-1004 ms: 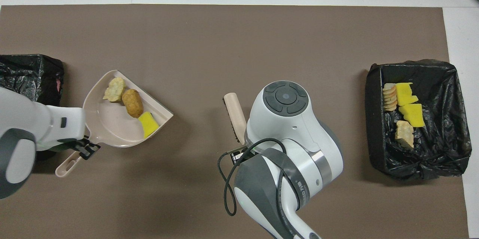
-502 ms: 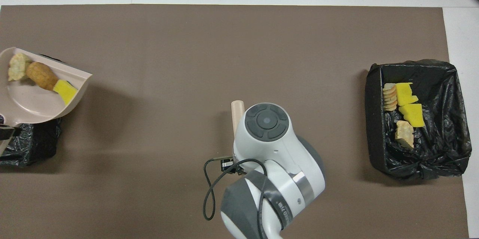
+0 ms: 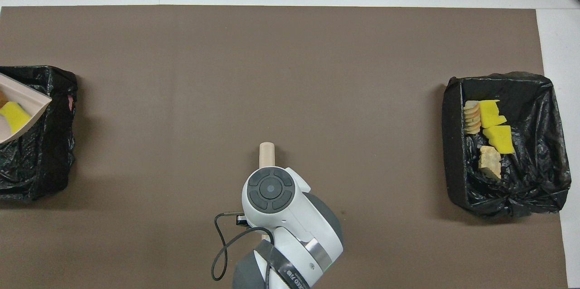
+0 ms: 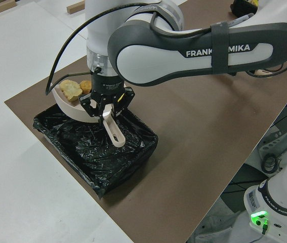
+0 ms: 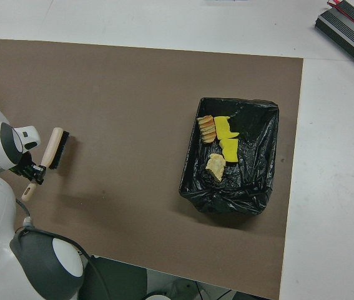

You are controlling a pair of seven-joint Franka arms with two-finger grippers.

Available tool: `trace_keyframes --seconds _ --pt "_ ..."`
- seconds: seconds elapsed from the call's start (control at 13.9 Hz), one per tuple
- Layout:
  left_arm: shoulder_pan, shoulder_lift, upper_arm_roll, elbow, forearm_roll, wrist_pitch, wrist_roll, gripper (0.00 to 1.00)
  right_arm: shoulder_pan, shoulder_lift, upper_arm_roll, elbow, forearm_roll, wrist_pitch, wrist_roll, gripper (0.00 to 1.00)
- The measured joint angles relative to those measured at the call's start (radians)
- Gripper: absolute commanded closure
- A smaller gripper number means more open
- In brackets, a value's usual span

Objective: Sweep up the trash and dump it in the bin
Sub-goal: 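Tilt the dustpan with the left gripper to dump pieces into the bin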

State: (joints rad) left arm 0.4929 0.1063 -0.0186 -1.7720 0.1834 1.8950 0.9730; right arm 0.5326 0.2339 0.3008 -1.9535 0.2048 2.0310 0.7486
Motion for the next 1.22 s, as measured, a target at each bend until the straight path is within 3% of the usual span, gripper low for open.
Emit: trace_keyframes --seconds 0.65,0.93,1.0,1.15,1.22 --pt "0.035 0.032 -0.021 0.058 0.4 0.074 0.246 1.0 0.05 0.006 0.001 -0.012 0.0 0.051 0.037 0.99" --pt "0.016 0.035 -0.026 0.059 0.481 0.057 0.375 1.0 0.052 0.011 0.0 -0.028 0.001 0.095 0.037 0.67" --pt "0.004 0.035 -0.028 0.06 0.493 0.026 0.388 1.0 0.052 0.011 -0.001 -0.028 0.001 0.096 0.037 0.47" --pt "-0.042 0.035 -0.031 0.07 0.539 -0.048 0.392 1.0 0.052 0.011 -0.001 -0.028 0.001 0.096 0.037 0.45" --pt "-0.062 0.034 -0.033 0.077 0.554 -0.08 0.392 1.0 0.052 0.011 -0.001 -0.028 0.001 0.097 0.037 0.34"
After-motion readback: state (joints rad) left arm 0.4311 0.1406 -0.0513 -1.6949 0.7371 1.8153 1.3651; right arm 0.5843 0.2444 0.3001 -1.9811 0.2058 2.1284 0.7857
